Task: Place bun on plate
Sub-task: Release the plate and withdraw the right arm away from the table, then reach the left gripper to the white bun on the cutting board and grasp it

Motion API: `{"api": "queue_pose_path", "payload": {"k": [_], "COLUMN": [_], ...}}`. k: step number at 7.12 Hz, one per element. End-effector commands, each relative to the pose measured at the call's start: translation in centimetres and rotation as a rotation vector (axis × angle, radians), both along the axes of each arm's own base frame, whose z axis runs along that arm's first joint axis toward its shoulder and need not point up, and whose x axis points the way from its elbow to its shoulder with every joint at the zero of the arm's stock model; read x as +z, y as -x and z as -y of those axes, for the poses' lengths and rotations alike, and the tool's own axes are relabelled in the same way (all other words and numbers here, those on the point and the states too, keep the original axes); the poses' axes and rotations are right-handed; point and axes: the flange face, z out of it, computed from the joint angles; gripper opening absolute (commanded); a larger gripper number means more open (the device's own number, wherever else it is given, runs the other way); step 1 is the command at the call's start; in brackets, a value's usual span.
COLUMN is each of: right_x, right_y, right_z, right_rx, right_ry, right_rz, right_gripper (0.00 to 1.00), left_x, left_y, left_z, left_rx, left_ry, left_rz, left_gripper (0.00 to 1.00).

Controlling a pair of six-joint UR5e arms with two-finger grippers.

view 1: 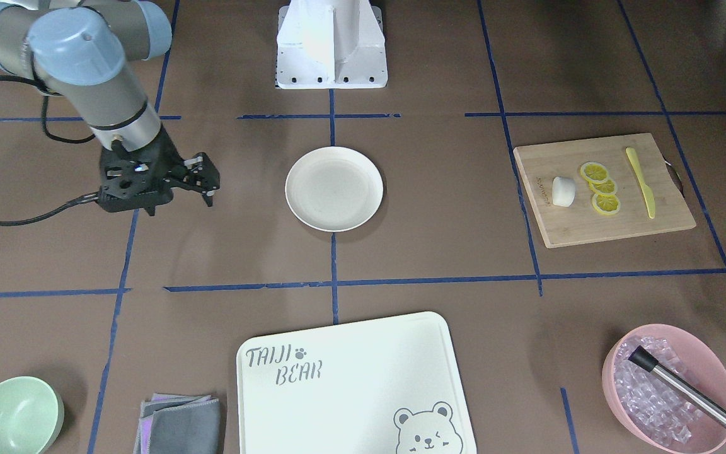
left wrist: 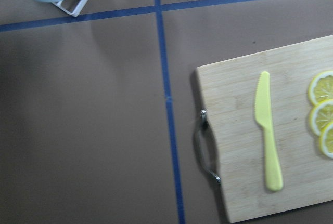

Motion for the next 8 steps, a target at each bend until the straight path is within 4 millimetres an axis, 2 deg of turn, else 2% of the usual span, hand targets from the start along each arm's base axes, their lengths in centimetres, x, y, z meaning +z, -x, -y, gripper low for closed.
{"api": "queue_pose_path", "payload": {"k": [1,2,3,5,6,7,8], "right_x": [9.2,14.3,18.5,26.9,30.8,33.2,33.6], "right_y": [-12.6,-18.6,-24.0,-32.2,-36.4,-38.2,-38.8], "right_z": [2.5,2.1,0.9,-4.5,-8.7,-11.8,-12.7], "right_rx": [-0.131,-0.196,-0.230,-0.307,-0.266,-0.235,-0.214], "right_ry": [-0.074,-0.110,-0.124,-0.106,-0.065,-0.056,-0.051], "right_rz": [-0.098,-0.140,-0.175,-0.172,-0.145,-0.129,-0.097], "right_gripper": [1.00,1.00,1.00,1.00,1.00,1.00,1.00], "left_x": [-3.8,-5.1,-7.5,-11.9,-14.3,-14.3,-13.9], "left_y": [-4.4,-6.6,-10.0,-16.5,-20.2,-23.8,-26.0], "left_z": [2.1,2.7,3.7,4.8,5.0,4.1,3.4], "left_rx": [0.056,0.035,0.051,0.090,0.088,0.133,0.144], "left_ry": [-0.040,-0.002,0.000,-0.008,0.020,0.044,0.025], "left_rz": [-0.007,-0.006,-0.017,-0.037,-0.048,-0.045,0.015], "left_gripper": [1.00,1.00,1.00,1.00,1.00,1.00,1.00]}}
